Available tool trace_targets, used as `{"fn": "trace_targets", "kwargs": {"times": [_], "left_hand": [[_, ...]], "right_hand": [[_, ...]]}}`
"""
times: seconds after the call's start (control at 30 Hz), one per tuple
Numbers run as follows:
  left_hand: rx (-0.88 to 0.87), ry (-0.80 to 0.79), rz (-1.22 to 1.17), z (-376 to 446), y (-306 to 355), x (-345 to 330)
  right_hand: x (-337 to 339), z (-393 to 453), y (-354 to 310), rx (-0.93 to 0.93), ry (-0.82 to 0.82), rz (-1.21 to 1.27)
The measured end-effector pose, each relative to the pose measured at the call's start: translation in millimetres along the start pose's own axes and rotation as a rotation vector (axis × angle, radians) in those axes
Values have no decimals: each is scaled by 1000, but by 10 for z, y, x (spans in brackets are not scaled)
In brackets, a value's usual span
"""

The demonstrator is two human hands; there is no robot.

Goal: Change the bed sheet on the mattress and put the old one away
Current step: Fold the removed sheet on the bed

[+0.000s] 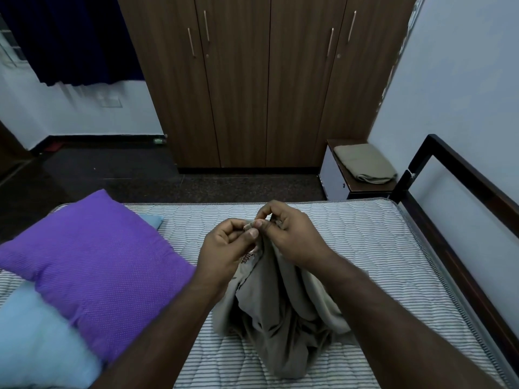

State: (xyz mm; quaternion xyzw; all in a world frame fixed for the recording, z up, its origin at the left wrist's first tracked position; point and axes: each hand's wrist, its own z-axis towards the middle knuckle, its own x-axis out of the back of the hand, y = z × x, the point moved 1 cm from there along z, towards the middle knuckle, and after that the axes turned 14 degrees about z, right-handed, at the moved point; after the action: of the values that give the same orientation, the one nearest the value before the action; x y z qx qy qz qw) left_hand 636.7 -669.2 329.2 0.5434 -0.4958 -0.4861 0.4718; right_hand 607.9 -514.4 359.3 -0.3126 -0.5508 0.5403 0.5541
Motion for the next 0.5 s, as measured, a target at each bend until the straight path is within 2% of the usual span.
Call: {"fn": "trace_targets", "kwargs": {"times": [0.27,0.37,0.5], "left_hand": [[-167,125,218,62,85,48],[-147,172,250,116,91,79],[-40,186,95,138,116,41]], "right_hand": [[110,-13,-81,-70,32,25],[188,-37,-80,-183,76,150],[326,-101,-65,-336,90,443]]}}
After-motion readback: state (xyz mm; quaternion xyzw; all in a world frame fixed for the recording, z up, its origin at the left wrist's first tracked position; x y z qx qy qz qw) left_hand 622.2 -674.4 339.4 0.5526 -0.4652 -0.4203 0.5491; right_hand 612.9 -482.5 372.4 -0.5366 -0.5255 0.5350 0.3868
